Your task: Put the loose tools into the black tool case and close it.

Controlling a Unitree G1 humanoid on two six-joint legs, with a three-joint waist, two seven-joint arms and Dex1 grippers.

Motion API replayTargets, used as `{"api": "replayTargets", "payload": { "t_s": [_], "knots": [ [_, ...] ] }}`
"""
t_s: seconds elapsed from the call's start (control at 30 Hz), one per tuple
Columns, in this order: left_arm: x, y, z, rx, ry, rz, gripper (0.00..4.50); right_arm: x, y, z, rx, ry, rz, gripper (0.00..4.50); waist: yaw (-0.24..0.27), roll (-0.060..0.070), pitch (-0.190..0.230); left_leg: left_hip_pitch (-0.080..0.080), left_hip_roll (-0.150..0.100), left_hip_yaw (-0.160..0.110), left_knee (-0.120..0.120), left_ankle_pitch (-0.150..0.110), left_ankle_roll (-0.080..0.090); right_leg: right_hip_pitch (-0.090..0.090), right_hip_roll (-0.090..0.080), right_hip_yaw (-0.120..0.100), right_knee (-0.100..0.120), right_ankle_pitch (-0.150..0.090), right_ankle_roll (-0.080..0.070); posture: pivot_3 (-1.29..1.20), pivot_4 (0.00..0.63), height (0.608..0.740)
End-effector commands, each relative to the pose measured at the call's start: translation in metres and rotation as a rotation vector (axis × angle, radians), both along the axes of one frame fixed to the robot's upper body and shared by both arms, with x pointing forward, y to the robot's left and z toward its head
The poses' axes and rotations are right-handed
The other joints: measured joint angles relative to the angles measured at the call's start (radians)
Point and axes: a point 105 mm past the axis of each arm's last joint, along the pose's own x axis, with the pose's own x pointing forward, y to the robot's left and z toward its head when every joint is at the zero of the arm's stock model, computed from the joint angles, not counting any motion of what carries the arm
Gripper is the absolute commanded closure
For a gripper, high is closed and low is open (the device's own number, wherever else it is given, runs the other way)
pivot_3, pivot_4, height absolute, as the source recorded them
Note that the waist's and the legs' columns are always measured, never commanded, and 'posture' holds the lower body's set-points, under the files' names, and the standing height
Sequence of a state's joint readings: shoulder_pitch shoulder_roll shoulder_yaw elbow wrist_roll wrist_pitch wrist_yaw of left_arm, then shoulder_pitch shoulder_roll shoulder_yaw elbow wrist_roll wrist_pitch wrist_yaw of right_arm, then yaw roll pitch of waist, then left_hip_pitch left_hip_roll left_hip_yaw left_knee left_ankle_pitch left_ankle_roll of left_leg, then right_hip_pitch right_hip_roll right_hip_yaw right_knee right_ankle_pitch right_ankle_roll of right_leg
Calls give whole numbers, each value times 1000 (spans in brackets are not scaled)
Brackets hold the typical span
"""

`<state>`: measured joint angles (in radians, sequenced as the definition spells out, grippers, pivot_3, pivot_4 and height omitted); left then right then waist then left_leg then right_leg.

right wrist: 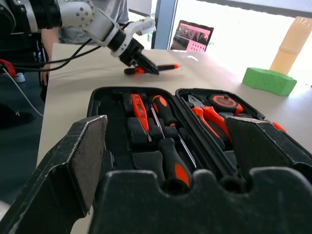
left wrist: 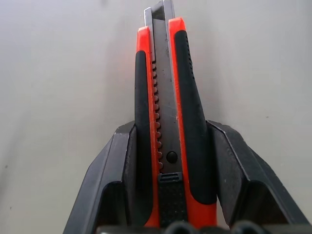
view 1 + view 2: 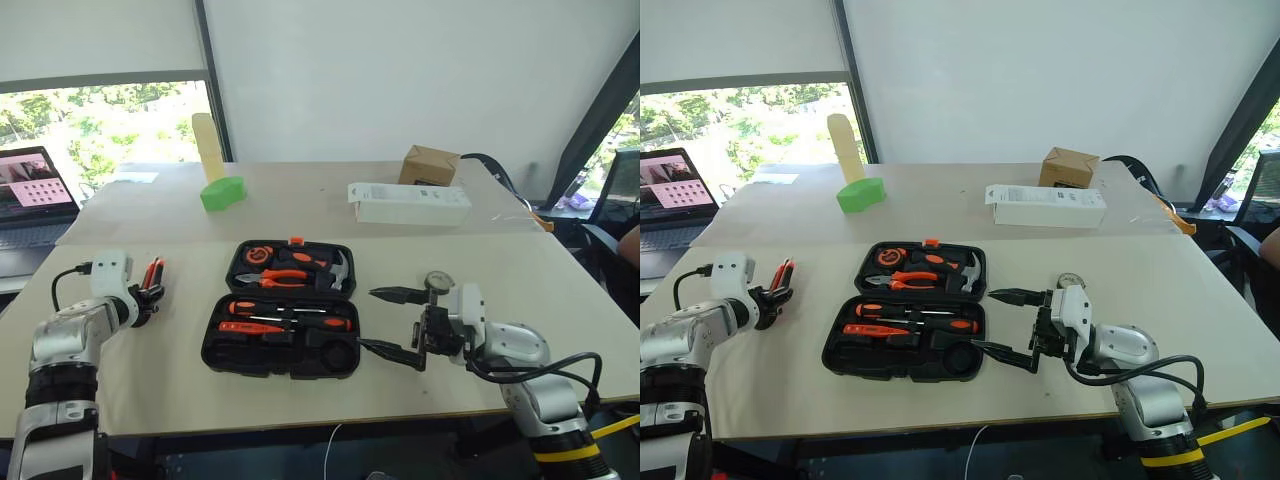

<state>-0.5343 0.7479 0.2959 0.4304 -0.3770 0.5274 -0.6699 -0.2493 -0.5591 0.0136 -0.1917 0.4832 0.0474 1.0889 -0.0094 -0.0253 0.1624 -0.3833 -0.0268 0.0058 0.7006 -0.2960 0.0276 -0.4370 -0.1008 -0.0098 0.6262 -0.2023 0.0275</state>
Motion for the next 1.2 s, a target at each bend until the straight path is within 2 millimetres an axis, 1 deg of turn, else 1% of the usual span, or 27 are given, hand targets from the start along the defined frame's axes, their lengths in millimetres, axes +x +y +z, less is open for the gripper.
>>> {"api": "replayTargets", "payload": {
  "t_s": [0.03,0.07,0.1,0.17,0.23,0.3,0.37,0.43,0.5,0.6,0.7,0.77,0.9,1.0,1.2],
  "knots": [
    [-44,-64,69,118,-302,-658,2836,-9,-13,11,-8,-30,-18,0,3,0,0,-4,0,0,2,0,-1,-4,0,-1,1,0,0,0,150,740],
    [-58,-75,69,95,-255,-793,2836,-11,-18,9,-22,-22,-27,0,4,0,0,-6,0,0,2,0,-1,-5,0,-1,0,0,0,0,150,740],
    [-66,-84,65,123,-197,-894,2836,-13,-22,7,-34,-13,-38,0,6,0,0,-6,0,0,2,0,-1,-5,-1,-1,1,0,0,0,150,740],
    [-74,-99,52,235,-110,-1051,2836,-19,-31,3,-49,6,-68,0,11,1,0,-6,-1,0,2,0,1,-4,-1,-2,-1,0,0,0,150,740],
    [-84,-114,38,365,-60,-1218,2836,-24,-37,-1,-61,25,-93,0,14,3,-1,-3,-2,1,2,-2,3,-2,-1,-2,-1,0,0,0,150,740],
    [-85,-127,23,451,-20,-1310,2836,-28,-42,-3,-72,33,-117,0,16,3,0,-3,-2,3,3,-5,10,-1,0,-1,-2,0,1,0,150,740],
    [-82,-134,11,511,-4,-1341,2836,-31,-42,-3,-69,34,-134,0,18,3,0,-3,-1,4,5,-7,13,0,1,-1,-1,0,1,0,150,740],
    [-74,-140,-1,571,-1,-1338,2836,-34,-42,-2,-60,34,-147,0,17,3,0,-4,0,4,10,-7,13,0,3,-1,-1,0,1,0,150,740],
    [-70,-143,-13,596,27,-1330,2836,-36,-40,-2,-53,35,-155,0,15,3,0,-3,2,4,13,-7,14,1,5,0,-1,-1,1,0,150,740],
    [-67,-151,-21,602,27,-1338,2836,-38,-38,-2,-48,37,-160,0,15,2,0,-2,3,5,13,-7,14,1,6,1,0,0,1,0,150,740],
    [-63,-154,-29,663,37,-1339,2836,-38,-37,-1,-43,36,-165,0,17,2,0,-2,3,5,14,-8,14,1,6,1,0,0,1,0,150,740],
    [-56,-156,-31,680,28,-1308,2836,-38,-36,0,-38,34,-168,0,19,3,0,-2,3,5,15,-8,15,2,6,1,0,0,1,0,150,740],
    [-57,-162,-32,687,15,-1355,2836,-38,-36,1,-34,34,-170,0,24,3,0,0,3,4,15,-8,15,5,5,0,-1,0,1,0,150,740],
    [-59,-162,-36,718,30,-1383,2836,-36,-36,2,-35,31,-169,0,23,3,0,2,3,4,15,-8,15,7,5,0,-1,-1,1,0,150,740],
    [-63,-161,-42,720,74,-1389,2836,-33,-36,4,-35,22,-171,0,22,3,0,9,4,4,14,-9,16,13,6,0,-2,-1,2,0,150,740]
  ]
}}
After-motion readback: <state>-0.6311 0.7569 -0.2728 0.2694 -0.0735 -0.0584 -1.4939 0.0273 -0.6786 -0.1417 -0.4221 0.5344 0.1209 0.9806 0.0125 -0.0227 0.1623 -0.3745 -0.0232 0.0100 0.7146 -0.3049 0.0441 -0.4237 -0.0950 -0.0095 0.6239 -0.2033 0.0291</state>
